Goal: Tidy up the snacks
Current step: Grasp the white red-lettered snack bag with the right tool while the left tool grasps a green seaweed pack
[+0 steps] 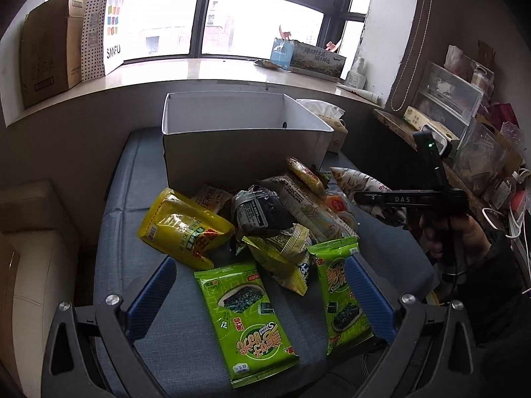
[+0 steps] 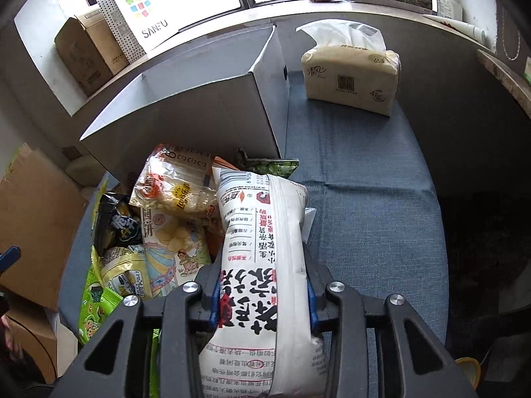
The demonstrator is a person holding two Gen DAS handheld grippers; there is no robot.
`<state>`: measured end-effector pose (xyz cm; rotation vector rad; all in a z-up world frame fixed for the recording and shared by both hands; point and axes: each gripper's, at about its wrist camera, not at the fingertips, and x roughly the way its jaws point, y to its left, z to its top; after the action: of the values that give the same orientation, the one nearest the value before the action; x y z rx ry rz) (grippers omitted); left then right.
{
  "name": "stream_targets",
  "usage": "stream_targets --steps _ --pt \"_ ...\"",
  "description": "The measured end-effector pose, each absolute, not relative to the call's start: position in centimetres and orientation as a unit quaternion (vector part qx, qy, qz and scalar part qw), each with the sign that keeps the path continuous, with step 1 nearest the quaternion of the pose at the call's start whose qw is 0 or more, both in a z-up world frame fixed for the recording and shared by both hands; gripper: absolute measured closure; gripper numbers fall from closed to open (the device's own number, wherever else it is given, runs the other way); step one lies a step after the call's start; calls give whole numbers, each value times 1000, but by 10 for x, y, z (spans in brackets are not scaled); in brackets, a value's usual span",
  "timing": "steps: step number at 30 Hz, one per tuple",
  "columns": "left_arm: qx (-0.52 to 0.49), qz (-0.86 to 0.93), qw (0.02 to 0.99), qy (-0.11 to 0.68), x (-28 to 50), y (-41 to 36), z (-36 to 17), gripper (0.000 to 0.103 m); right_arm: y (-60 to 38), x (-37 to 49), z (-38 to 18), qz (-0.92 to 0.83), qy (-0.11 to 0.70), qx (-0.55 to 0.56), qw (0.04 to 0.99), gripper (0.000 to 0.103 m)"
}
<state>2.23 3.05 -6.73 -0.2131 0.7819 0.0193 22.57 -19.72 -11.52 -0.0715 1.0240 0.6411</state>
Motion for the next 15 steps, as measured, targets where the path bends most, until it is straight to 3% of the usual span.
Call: stream_targets --steps 15 --pt "-108 87 823 551 69 30 -166 1 -244 148 -54 306 397 -1 865 63"
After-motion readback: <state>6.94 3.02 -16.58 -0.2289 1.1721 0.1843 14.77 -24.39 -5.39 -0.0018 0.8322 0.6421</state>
